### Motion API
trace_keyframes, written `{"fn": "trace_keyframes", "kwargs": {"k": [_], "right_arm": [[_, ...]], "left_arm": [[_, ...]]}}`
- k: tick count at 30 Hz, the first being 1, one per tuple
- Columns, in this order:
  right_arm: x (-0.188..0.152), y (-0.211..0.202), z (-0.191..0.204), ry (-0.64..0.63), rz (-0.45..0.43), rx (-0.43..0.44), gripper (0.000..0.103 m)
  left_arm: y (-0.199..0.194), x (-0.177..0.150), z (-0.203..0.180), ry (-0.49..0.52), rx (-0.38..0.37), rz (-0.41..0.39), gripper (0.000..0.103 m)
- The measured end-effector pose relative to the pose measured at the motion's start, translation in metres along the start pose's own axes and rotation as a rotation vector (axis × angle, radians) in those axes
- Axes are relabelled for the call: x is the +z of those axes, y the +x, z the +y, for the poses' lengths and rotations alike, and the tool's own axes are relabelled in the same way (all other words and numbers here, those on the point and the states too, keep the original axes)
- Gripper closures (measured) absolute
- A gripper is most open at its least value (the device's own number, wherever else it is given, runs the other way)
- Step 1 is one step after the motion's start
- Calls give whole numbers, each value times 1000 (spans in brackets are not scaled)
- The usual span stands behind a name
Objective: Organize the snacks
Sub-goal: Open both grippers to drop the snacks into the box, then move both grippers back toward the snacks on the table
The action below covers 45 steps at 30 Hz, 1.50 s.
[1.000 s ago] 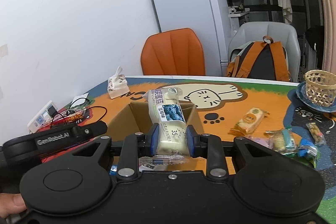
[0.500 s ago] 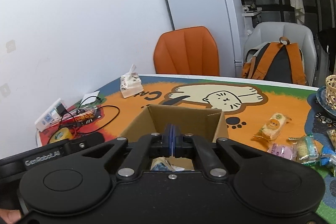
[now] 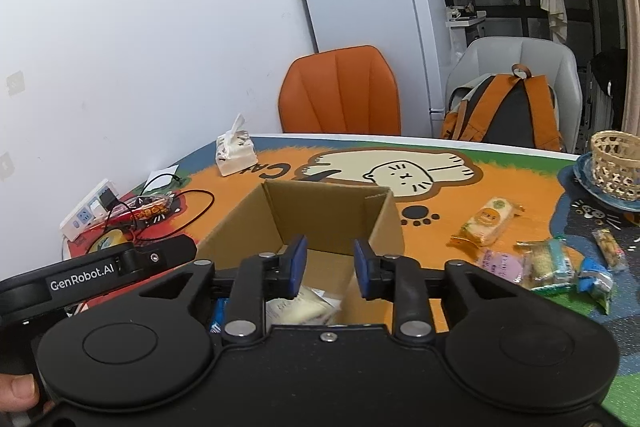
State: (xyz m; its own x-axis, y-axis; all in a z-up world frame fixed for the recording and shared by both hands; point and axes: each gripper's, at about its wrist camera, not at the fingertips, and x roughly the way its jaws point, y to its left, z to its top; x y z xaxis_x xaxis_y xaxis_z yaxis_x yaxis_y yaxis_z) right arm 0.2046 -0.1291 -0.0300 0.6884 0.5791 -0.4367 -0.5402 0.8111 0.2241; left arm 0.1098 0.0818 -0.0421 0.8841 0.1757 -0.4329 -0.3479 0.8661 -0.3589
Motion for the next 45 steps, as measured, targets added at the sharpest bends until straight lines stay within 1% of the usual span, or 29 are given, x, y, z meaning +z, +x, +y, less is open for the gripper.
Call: {"fn": "trace_keyframes", "kwargs": {"k": [2,4,9,10,12,13,14,15,17,21,28,31,37,42,45], "right_arm": [[-1,-3,-4,5,-1,-7,65],[-3,-6,-9,8,-1,-18,61],[-6,-17,-24,31,-14,-58,40],[-7,-20,-28,36,-17,-68,37],[-8,-23,-35,43,-25,-93,26],[-9,-26,-39,47,-31,-111,22],[-10,-28,-42,49,-39,-131,15],[-11,-30,-45,49,-45,-146,10],[-13,-34,-52,55,-49,-166,7],[-16,-41,-69,79,-49,-193,5],[-23,-57,-104,134,-55,-245,4],[-26,-62,-117,152,-60,-269,1],[-32,-66,-142,194,-58,-304,0],[-37,-67,-160,206,-57,-313,0],[-41,-66,-170,214,-53,-290,0]], "left_arm": [[-1,-2,-4,9,0,3,23],[-1,-4,-9,16,1,9,20],[-1,-9,-22,41,-7,24,14],[-2,-10,-25,48,-9,24,13],[-2,-13,-31,59,-16,27,12],[-3,-14,-34,64,-20,28,11],[-3,-15,-37,67,-24,30,11],[-3,-16,-41,72,-28,32,10],[-2,-18,-46,79,-35,35,10],[0,-22,-59,96,-49,44,10],[6,-32,-90,136,-100,60,10],[10,-36,-105,157,-121,67,10],[19,-46,-129,204,-140,83,10],[28,-56,-144,236,-149,96,10],[33,-63,-152,243,-147,106,10]]}}
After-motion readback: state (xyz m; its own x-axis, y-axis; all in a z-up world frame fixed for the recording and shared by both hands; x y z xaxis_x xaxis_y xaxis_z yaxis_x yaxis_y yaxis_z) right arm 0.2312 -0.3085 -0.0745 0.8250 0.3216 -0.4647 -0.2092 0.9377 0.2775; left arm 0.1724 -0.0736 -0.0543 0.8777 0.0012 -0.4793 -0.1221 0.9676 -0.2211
